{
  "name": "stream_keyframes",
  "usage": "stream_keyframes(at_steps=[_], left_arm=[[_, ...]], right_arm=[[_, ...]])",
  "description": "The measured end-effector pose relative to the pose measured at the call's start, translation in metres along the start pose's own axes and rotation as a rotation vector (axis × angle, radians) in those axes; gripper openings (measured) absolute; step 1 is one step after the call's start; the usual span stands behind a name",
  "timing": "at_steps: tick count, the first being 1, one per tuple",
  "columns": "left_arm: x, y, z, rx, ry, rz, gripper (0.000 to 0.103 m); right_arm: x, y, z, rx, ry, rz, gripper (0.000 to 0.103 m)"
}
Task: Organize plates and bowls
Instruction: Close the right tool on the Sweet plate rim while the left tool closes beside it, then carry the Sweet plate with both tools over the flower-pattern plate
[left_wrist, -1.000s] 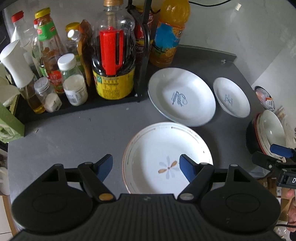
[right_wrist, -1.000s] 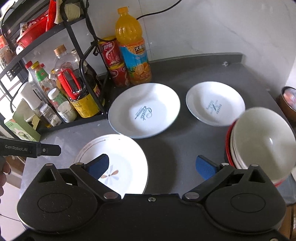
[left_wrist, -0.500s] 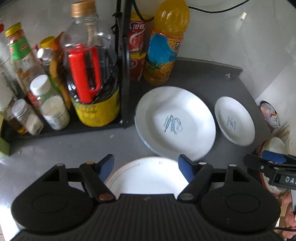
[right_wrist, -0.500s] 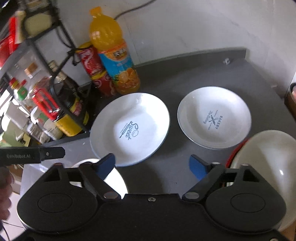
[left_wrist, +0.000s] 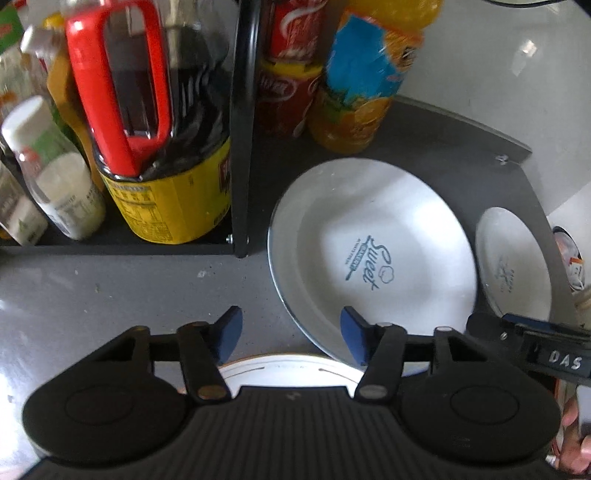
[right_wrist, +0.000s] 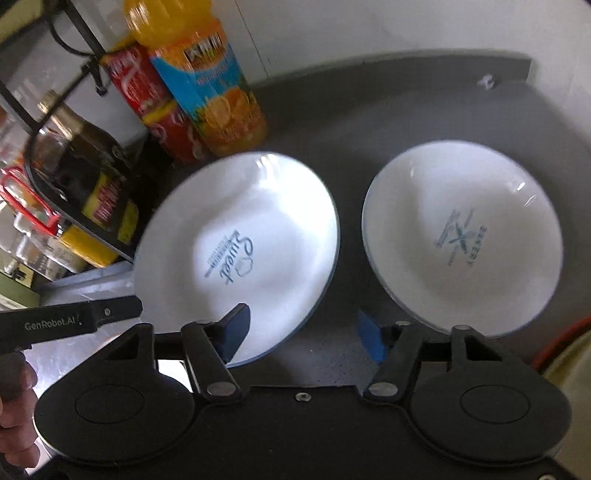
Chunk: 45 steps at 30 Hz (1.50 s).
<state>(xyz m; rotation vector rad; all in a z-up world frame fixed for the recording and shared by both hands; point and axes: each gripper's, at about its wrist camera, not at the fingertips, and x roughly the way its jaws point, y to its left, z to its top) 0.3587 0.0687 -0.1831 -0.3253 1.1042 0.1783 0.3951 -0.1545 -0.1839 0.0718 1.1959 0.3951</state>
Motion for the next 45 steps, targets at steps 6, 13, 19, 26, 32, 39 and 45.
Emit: stream_keyframes(at_steps=[6,13,19,26,32,39,45], left_arm=[[0.02,0.004,0.004,-0.045,0.007,0.007,0.048],[0.037,0.009,0.005,-0.102,0.014,0.008,0.032],[0.042,0.006,0.005,-0.125,0.015,-0.018,0.021],[0.044,0.003,0.004,-0.154,0.012,-0.022,0.017],[0.027,0.004,0.007,-0.152,-0.005,-0.019,0.016],[0.009,0.007,0.007,-0.146,0.0,-0.039,0.013],[-0.002,0.003,0.001,-0.144,0.007,-0.054,0.013]], right_arm=[[0.024,0.002,0.0,-0.013,0.035,0.022,0.054],[0.047,0.007,0.002,-0.001,0.039,0.0,0.039],[0.051,0.01,0.003,-0.023,0.009,-0.011,0.036],[0.041,-0.001,0.006,0.001,-0.022,0.009,0.018],[0.02,0.008,0.008,-0.043,-0.058,0.012,0.016],[0.01,0.006,0.003,-0.003,-0.06,0.027,0.016],[-0.008,0.008,-0.005,0.011,-0.091,0.018,0.016]])
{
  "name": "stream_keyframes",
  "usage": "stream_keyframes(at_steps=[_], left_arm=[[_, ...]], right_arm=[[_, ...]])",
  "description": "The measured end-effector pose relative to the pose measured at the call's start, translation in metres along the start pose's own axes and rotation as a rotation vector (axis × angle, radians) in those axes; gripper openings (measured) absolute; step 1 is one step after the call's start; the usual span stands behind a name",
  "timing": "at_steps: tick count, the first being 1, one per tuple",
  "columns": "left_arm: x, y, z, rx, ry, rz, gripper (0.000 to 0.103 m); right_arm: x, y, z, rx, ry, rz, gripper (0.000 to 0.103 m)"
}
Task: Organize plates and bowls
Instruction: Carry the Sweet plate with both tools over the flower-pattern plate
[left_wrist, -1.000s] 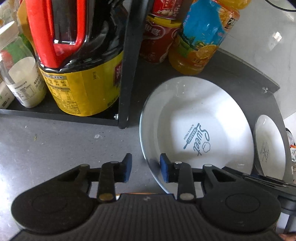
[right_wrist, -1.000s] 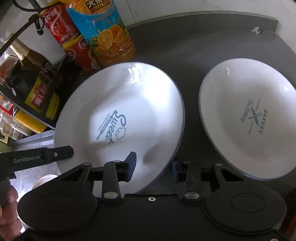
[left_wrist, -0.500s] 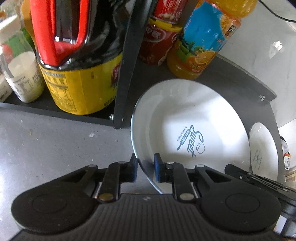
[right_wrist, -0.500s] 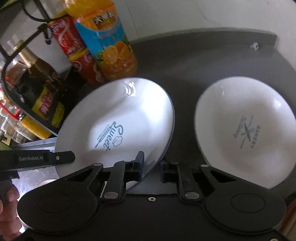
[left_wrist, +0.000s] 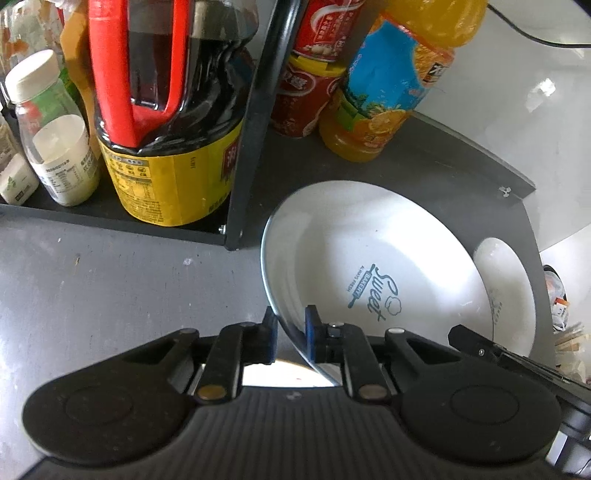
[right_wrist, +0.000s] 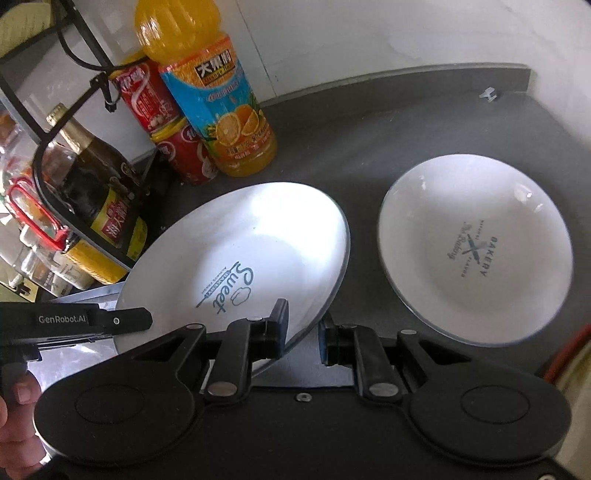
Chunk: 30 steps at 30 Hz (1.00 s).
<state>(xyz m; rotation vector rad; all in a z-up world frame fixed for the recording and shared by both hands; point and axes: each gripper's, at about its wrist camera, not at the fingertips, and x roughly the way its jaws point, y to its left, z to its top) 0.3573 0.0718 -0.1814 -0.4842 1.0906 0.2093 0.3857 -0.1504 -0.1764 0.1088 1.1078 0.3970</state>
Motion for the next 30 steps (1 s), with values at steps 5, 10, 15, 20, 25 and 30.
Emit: stream_keyframes(at_steps=[5,10,15,20,25,30], left_arm=[[-0.016,-0.001,-0.006,0.01,0.001,-0.017,0.013],[-0.036,0.002,-0.013,0.034,-0.008,-0.033,0.013],[-0.052,0.01,-0.025,0.056,-0.006,-0.044,0.013],[-0.062,0.018,-0.036,0.078,0.001,-0.049,0.013],[-0.071,0.028,-0.049,0.105,0.008,-0.058,0.013],[-0.076,0.036,-0.06,0.136,0.024,-0.065,0.014]], right_arm=[[-0.019,0.003,-0.006,0.012,-0.019,-0.005,0.016],[-0.036,0.011,-0.017,0.027,-0.039,-0.005,0.016],[-0.049,0.02,-0.033,0.045,-0.055,-0.01,0.016],[-0.06,0.026,-0.05,0.066,-0.064,-0.019,0.016],[-0.067,0.03,-0.065,0.097,-0.066,-0.025,0.016],[-0.073,0.038,-0.082,0.086,-0.061,-0.045,0.016]])
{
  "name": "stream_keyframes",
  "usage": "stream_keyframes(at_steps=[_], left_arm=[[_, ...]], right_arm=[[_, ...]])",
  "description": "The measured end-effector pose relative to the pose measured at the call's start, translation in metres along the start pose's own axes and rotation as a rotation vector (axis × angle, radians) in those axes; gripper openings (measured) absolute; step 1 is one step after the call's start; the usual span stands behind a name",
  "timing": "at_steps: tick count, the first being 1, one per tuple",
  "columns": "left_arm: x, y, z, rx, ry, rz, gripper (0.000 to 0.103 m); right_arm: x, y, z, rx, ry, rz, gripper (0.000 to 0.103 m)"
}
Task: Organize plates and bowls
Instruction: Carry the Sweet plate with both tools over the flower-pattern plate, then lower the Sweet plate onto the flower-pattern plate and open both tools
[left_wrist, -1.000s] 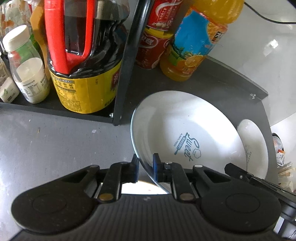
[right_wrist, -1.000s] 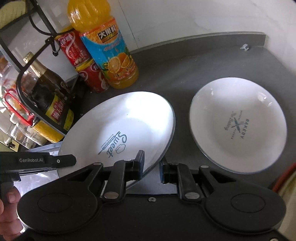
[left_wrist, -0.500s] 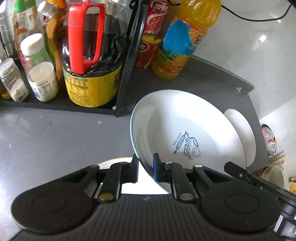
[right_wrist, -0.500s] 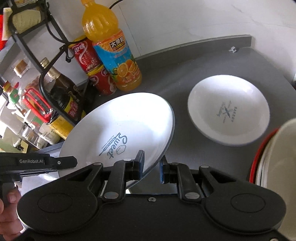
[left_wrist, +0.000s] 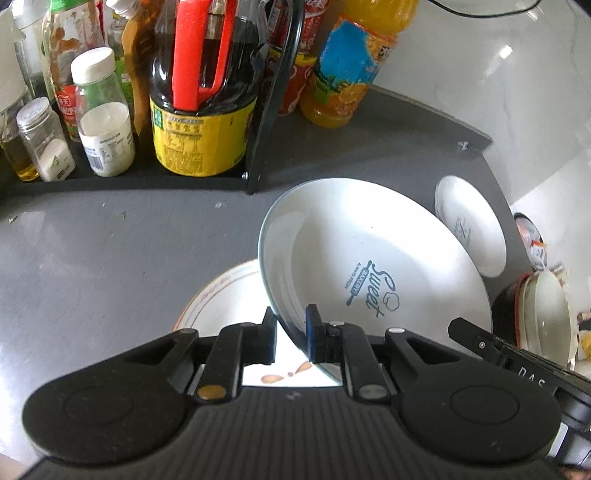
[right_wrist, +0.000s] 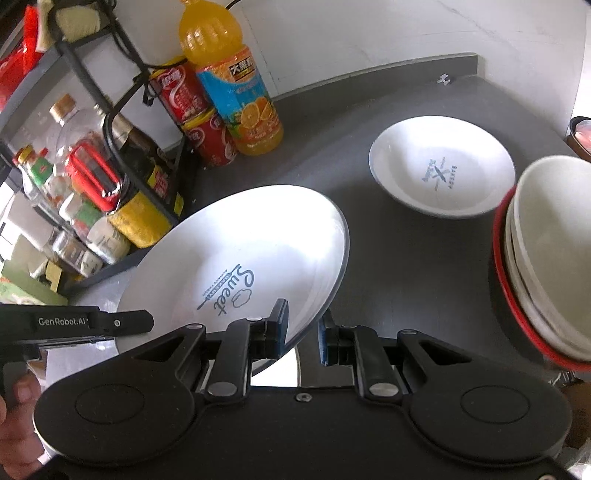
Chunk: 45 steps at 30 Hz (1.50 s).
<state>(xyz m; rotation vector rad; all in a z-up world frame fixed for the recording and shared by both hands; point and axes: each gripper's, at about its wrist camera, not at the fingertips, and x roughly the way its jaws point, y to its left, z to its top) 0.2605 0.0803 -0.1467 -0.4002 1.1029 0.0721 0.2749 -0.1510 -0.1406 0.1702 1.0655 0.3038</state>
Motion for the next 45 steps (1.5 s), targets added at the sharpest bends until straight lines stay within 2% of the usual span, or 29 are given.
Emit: stream_keyframes(at_steps=[15,29,41,45], left_arm=[[-0.017,0.022,-0.036,0.031,0.025,-0.018,0.014],[-0.014,0.036,-0.066,0.037,0.071,-0.012,0.016],[-0.009,0.04,-0.068,0.053,0.08,0.025,0.016],[-0.002,0.044,-0.065,-0.004,0.138,0.034,0.017]], right_arm=[[-0.024,0.022,-0.039,-0.042,-0.009,-0.028,0.017],[-0.03,0.031,-0.063,-0.086,-0.005,-0.058,0.017],[-0.025,0.033,-0.075,-0.089,0.014,-0.053,0.016],[-0.025,0.032,-0.077,-0.082,0.008,-0.054,0.015]])
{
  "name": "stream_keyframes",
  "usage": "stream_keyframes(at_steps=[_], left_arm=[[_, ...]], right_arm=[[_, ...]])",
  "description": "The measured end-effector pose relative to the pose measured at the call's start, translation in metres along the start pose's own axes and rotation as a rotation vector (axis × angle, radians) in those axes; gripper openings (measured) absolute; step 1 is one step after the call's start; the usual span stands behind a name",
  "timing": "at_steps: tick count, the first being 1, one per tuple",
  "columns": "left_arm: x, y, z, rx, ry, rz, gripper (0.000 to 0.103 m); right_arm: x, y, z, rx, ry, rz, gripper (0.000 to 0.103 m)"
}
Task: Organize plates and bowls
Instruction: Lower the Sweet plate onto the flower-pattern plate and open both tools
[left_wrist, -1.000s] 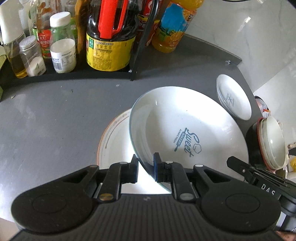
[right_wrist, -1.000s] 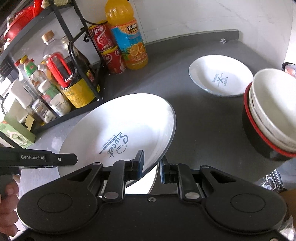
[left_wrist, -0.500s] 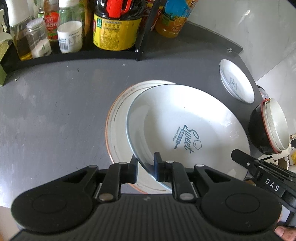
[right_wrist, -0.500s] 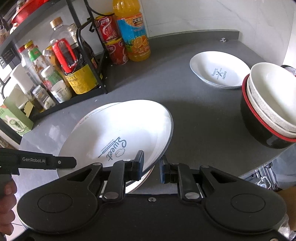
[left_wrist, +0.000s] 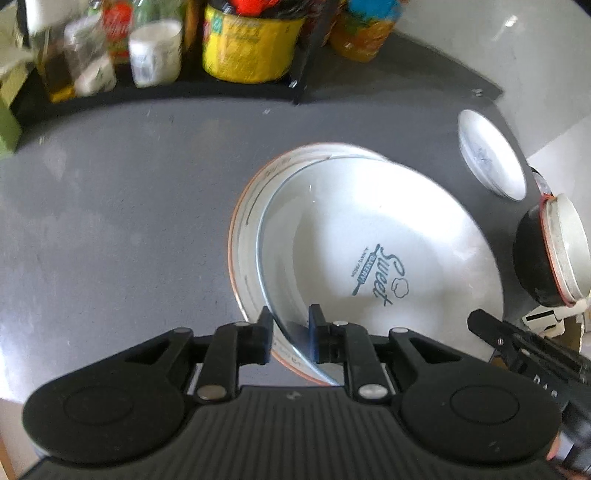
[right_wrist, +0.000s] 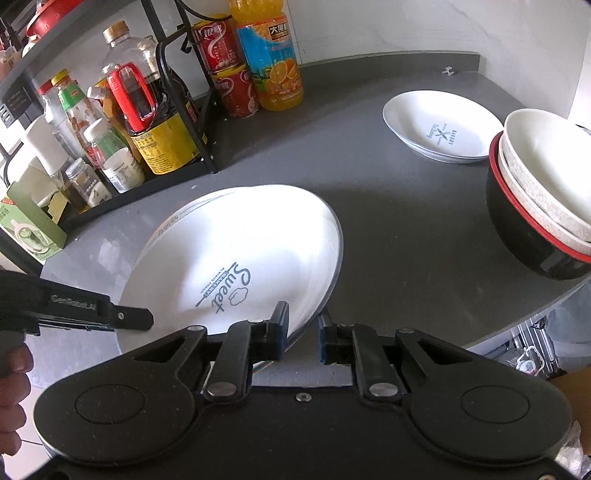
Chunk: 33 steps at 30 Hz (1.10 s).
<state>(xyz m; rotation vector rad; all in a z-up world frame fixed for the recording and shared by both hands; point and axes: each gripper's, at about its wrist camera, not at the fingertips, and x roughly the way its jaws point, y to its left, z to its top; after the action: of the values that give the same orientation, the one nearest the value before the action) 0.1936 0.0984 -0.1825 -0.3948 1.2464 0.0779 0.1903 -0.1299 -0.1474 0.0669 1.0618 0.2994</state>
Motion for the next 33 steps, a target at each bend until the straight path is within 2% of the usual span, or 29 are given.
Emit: stream_keyframes(at_steps=[4,8,10,12,15,17,29,33], left_arm=[[0.0,-0.004,0.001,0.008,0.004,0.02,0.017],[-0.001,-0.002,0.003,-0.008,0.023,0.012,0.023],[-0.005,0.001,0.006,-0.032,0.028,0.009,0.031],[-0.011,0.003,0.01,-0.046,0.024,0.014,0.047],[-0.022,0.008,0.016,-0.046,-0.01,0.026,0.062],[-0.026,0.011,0.018,-0.042,-0.024,0.041,0.066],[-0.006,0.01,0.023,-0.034,-0.021,0.076,0.068],[0.006,0.009,0.024,-0.027,-0.025,0.127,0.068]], right_arm=[[0.001,-0.003,-0.002,0.018,0.006,0.006,0.014],[0.003,-0.003,-0.003,0.023,0.008,0.0,0.013],[0.004,-0.004,-0.003,0.028,0.008,0.002,0.012],[0.005,-0.004,-0.003,0.03,0.011,-0.002,0.011],[0.007,-0.005,-0.002,0.041,0.013,-0.006,0.011],[0.008,-0.006,-0.001,0.047,0.012,-0.007,0.011],[0.013,-0.007,0.001,0.054,0.029,-0.005,0.012],[0.016,-0.006,0.002,0.043,0.037,-0.009,0.012]])
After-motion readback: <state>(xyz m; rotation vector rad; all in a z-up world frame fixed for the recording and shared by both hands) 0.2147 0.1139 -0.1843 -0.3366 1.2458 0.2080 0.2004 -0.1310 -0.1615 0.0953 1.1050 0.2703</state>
